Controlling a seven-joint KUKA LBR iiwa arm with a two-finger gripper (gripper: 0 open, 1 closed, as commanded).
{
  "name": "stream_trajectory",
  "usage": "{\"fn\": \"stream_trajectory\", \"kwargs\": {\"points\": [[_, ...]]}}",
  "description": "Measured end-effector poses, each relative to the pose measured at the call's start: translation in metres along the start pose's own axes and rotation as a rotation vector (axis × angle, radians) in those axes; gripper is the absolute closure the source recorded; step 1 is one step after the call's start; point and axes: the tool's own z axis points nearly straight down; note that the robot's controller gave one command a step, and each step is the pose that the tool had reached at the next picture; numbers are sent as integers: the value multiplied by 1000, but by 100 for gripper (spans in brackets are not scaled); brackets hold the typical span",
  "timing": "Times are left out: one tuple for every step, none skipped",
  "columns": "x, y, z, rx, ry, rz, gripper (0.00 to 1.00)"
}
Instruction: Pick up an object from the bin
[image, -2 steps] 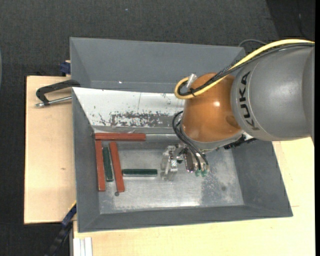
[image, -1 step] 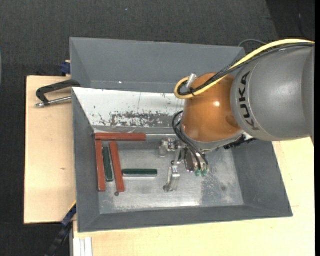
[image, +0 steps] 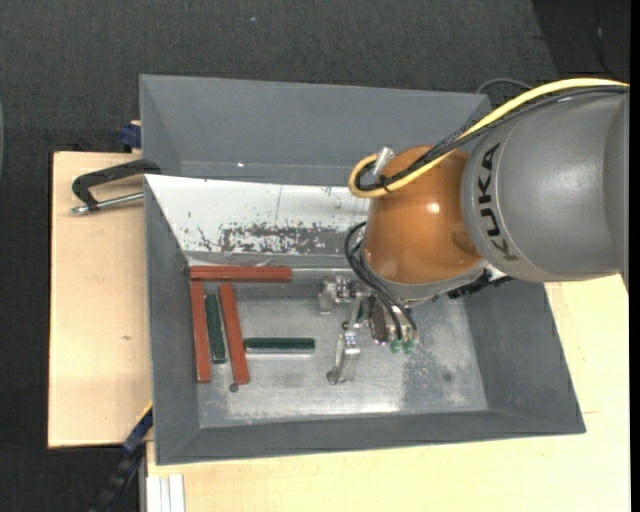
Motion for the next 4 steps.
{"fn": "stream_trajectory", "kwargs": {"points": [[-47, 21, 32, -1, -15, -12, 0], [-17, 53, 80, 0, -1, -101, 100], [-18, 53, 80, 0, -1, -100, 100], [-26, 69, -56, -1, -6, -76, 100]]}}
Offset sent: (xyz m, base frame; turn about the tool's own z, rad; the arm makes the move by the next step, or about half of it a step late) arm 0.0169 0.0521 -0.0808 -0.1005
